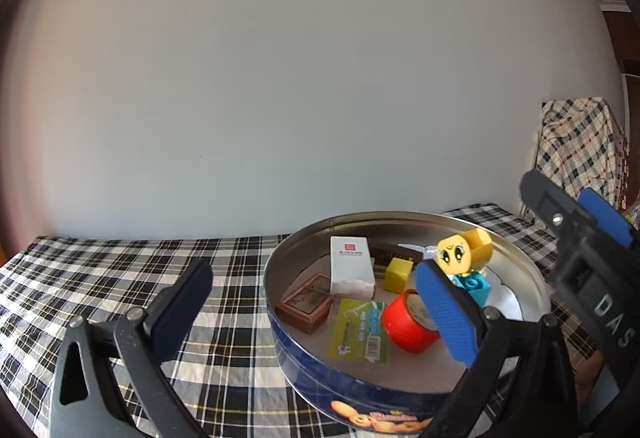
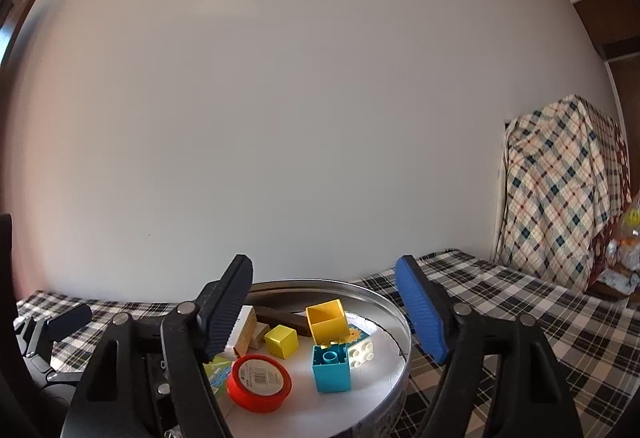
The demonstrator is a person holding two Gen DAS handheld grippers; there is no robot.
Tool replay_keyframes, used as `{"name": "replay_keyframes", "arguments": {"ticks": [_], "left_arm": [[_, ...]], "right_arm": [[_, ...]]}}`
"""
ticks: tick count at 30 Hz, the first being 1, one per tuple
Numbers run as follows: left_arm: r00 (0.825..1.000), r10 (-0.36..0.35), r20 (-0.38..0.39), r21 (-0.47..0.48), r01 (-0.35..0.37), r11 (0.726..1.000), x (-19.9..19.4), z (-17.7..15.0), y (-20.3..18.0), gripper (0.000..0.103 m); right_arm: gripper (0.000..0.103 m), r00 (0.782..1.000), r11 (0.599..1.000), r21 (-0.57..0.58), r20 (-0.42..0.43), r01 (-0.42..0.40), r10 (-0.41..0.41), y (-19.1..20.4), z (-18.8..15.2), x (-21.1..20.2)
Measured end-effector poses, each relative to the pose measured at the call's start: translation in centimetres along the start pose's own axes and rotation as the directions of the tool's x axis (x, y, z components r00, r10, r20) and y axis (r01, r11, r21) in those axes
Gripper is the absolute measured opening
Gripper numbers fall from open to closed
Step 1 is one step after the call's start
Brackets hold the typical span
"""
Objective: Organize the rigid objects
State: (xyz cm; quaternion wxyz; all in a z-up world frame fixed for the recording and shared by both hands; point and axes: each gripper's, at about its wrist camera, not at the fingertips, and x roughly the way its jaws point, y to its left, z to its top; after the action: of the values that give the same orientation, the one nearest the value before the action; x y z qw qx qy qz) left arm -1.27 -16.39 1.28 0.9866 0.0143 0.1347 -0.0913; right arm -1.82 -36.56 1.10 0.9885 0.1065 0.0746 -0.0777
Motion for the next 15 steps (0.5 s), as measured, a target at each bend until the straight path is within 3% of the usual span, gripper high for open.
{"name": "replay_keyframes", "arguments": {"ticks": [3, 6, 9, 15], "left_arm": [[1.0, -0.006, -0.006, 0.008, 0.006, 1.0, -0.4, -0.2, -0.2, 0.103], [1.0, -0.009, -0.004, 0.006, 0.009, 1.0, -0.8, -0.3, -0.2, 0.103], [1.0, -0.006, 0.005, 0.007, 0.006, 1.0, -1.2, -0.3, -0.3, 0.103], [1.0, -0.001, 0.001, 0.005, 0.001, 1.0, -1.4, -0.3, -0.4, 0.103]], "right_arm": [[0.085, 1.0, 1.0, -0.007, 0.021, 0.011, -0.01, 0.3, 0.0, -1.2], [0.097, 0.999, 0.999, 0.024, 0.035, 0.036, -0.036, 0.0, 0.0, -2.2], [0.097, 0.997, 0.999, 0.043, 0.07, 0.031, -0.034, -0.3, 0.2, -2.8], [0.097, 0.994, 0.998, -0.023, 0.088, 0.062, -0.06, 1.2, 0.4, -2.6]]}}
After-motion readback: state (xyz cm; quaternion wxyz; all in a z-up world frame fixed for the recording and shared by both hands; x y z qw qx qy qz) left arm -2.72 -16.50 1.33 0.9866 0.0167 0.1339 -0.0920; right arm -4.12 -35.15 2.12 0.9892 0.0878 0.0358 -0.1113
